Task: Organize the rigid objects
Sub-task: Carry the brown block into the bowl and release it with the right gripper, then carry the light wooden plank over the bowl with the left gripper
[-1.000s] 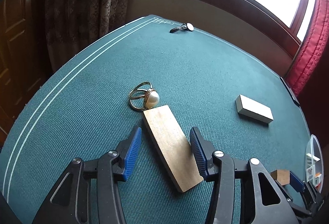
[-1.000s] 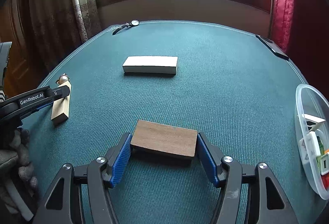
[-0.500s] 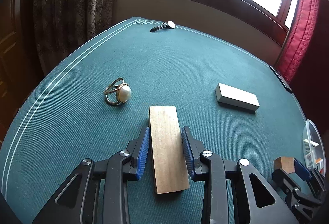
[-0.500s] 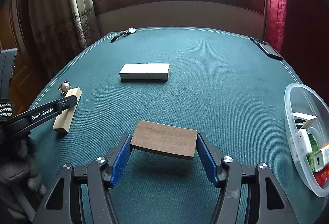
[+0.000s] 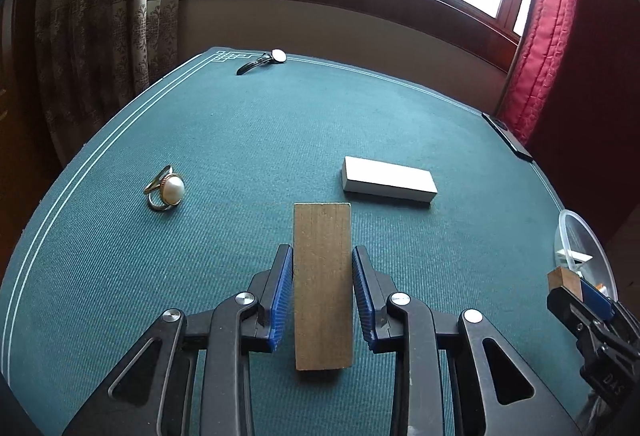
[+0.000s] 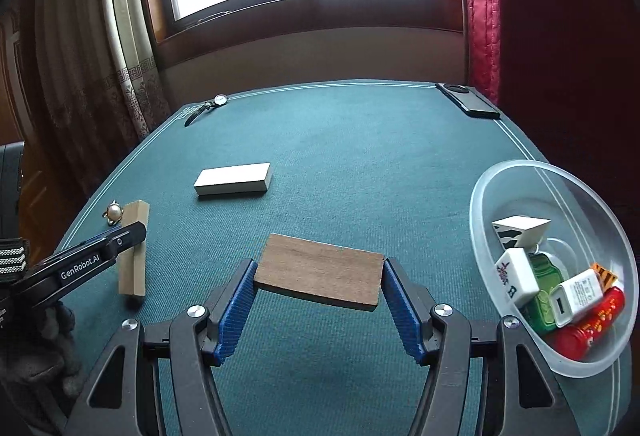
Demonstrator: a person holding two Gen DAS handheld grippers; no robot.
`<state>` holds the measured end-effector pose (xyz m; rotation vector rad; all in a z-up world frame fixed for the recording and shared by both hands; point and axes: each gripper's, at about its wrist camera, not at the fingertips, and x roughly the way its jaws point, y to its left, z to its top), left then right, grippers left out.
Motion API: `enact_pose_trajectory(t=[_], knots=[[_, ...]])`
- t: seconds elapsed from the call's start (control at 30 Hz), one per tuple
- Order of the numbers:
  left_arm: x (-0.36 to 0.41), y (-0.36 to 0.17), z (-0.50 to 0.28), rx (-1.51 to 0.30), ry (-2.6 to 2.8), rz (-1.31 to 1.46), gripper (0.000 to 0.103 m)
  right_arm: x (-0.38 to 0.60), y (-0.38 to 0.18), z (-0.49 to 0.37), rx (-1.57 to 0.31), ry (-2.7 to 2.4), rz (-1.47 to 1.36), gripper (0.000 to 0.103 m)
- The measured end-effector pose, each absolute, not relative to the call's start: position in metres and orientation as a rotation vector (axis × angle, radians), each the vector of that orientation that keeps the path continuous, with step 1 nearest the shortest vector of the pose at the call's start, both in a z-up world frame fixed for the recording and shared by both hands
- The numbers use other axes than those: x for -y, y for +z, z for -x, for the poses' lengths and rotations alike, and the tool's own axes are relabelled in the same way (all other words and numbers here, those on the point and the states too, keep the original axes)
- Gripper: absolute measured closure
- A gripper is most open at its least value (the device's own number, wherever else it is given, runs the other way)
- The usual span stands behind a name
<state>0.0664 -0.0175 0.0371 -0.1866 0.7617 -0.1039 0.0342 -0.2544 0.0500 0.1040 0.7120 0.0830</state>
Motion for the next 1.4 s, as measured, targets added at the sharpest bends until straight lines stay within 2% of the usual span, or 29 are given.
enact_pose_trajectory(t=[0.7, 0.83, 1.4], knots=[[0.090, 0.055, -0.053, -0.762, -0.229, 0.092, 0.072, 0.382, 0.071, -0.019, -0.600, -0.203, -0.219, 0.036], [0.103, 0.057, -0.052, -0.765, -0.253, 0.076, 0.072, 0.402, 0.068, -0.018, -0.590, -0.246, -0.244, 0.027], [0.176, 0.074, -0.045, -0.766, -0.416, -0.013, 0.072, 0.452, 0.048, 0.022, -0.606, -0.366, -0.304, 0.027]])
